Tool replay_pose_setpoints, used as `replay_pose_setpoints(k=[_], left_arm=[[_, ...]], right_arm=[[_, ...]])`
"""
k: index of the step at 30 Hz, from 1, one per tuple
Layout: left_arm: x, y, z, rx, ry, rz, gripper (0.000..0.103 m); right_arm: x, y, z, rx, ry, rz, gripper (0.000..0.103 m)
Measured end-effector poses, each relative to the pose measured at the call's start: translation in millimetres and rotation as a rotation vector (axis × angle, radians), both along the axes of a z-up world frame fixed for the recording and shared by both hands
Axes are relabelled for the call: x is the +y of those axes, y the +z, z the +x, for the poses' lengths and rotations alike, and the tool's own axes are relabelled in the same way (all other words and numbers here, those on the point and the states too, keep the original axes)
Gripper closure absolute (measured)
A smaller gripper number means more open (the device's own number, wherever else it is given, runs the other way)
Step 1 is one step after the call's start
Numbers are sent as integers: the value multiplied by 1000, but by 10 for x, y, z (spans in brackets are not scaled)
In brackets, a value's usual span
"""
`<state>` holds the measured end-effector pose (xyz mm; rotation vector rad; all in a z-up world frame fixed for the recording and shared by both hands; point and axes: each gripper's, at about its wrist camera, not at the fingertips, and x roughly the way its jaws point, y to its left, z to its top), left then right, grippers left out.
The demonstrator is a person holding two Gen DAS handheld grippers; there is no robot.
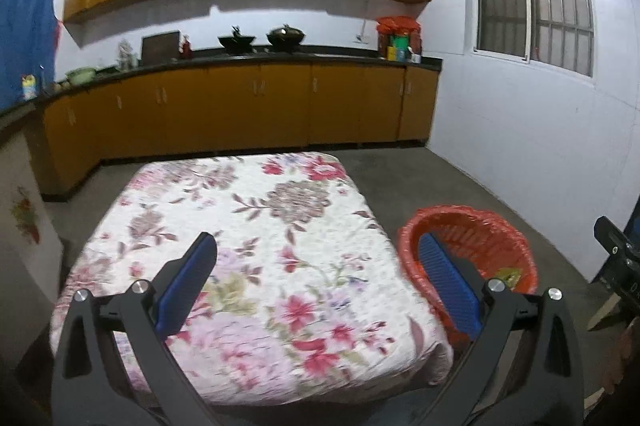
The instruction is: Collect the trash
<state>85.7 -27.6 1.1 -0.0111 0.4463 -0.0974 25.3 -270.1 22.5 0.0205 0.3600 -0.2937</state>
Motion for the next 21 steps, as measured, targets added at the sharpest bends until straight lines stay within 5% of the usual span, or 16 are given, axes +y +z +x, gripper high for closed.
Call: replay_pose_setpoints(k=[21], left_arm=[[99,-45,-578,-52,43,46,4]], right_arm=[[433,-89,-323,22,71,-18,2]])
